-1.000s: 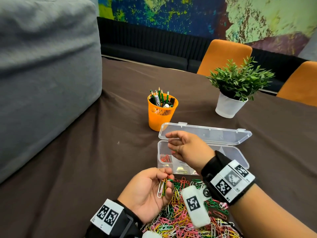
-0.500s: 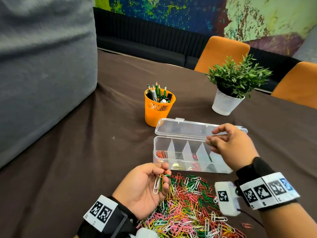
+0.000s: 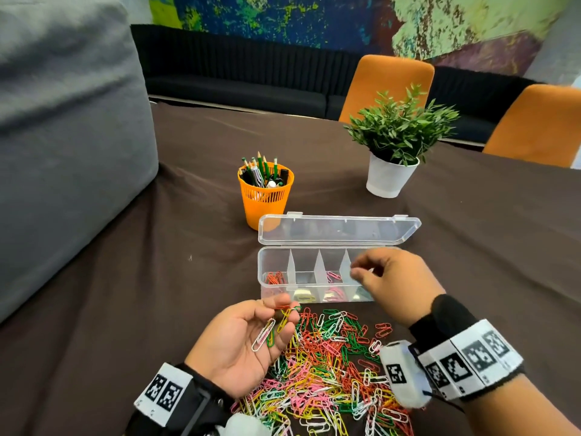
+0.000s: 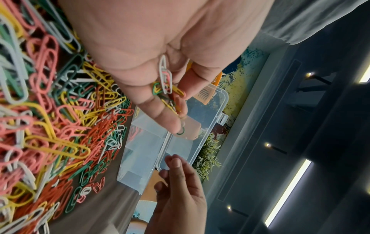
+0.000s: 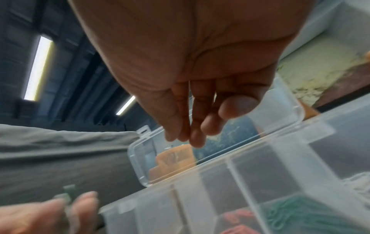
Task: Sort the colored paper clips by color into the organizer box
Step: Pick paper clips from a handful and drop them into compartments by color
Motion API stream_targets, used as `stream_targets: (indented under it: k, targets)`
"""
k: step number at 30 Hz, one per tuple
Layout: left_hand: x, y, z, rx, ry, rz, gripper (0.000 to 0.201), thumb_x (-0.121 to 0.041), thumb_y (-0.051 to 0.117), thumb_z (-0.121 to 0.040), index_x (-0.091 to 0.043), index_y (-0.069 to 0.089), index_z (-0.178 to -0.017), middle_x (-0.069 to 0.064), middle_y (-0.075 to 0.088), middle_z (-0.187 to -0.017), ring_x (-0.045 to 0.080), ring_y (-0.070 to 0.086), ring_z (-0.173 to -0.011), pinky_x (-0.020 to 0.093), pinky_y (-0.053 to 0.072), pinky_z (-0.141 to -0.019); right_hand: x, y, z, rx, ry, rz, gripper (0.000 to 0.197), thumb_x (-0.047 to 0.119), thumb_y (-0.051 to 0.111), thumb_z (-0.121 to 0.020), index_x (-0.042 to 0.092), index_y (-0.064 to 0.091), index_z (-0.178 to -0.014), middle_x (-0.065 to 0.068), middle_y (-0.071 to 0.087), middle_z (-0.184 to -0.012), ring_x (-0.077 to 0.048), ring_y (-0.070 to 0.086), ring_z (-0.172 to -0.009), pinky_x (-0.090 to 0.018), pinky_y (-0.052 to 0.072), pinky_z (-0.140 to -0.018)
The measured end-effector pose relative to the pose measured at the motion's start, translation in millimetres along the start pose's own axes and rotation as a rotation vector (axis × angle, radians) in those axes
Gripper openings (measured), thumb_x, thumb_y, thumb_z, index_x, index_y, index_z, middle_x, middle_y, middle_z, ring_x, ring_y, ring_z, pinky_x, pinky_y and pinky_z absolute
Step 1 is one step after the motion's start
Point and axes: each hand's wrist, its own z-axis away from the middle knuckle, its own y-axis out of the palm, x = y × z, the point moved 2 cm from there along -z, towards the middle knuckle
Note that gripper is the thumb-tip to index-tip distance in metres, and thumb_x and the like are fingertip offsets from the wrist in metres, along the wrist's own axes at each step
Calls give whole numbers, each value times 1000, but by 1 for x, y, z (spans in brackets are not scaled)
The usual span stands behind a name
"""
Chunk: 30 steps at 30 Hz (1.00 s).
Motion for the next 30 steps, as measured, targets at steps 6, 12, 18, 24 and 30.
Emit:
stream_targets:
  k: [6, 12, 18, 24, 30]
  targets:
    - [1, 12, 6, 49, -37, -66, 40, 9, 37, -84, 12, 69, -109, 31, 65, -120, 37, 72, -96, 33, 62, -70, 34, 21, 35, 186, -94, -346, 8, 31, 67, -89, 27, 68, -95, 9, 70, -77, -6, 63, -70, -23, 53, -66]
    - [3, 16, 13, 65, 9, -150, 40, 15, 38, -86, 12, 62, -118, 30, 66, -121, 41, 68, -107, 35, 58, -78, 31, 38, 42, 288, 126, -802, 10, -6, 65, -86, 1, 65, -93, -20, 72, -83, -18, 66, -66, -33, 58, -65]
    - [7, 15, 15, 30, 22, -183, 38, 14, 45, -85, 10, 63, -118, 27, 68, -119, 32, 73, -91, 32, 60, -73, 22, 37, 42, 321, 210, -980, 7, -7, 66, -84, 0, 66, -84, -15, 66, -67, -17, 65, -62, -28, 57, -56]
    - [13, 17, 11, -10, 44, -252, 29, 14, 56, -79, 11, 71, -104, 26, 70, -100, 27, 73, -76, 28, 61, -62, 10, 23, 38, 253, 188, -953, 7, -6, 65, -86, 1, 66, -86, -12, 65, -66, -17, 66, -59, -25, 55, -52]
    - [15, 15, 6, -27, 40, -238, 30, 10, 59, -79, 13, 69, -107, 27, 69, -97, 25, 70, -72, 28, 60, -60, -3, 6, 31, 179, 232, -1048, 8, -9, 64, -86, -5, 62, -92, -13, 63, -67, -19, 64, -57, -25, 55, -50]
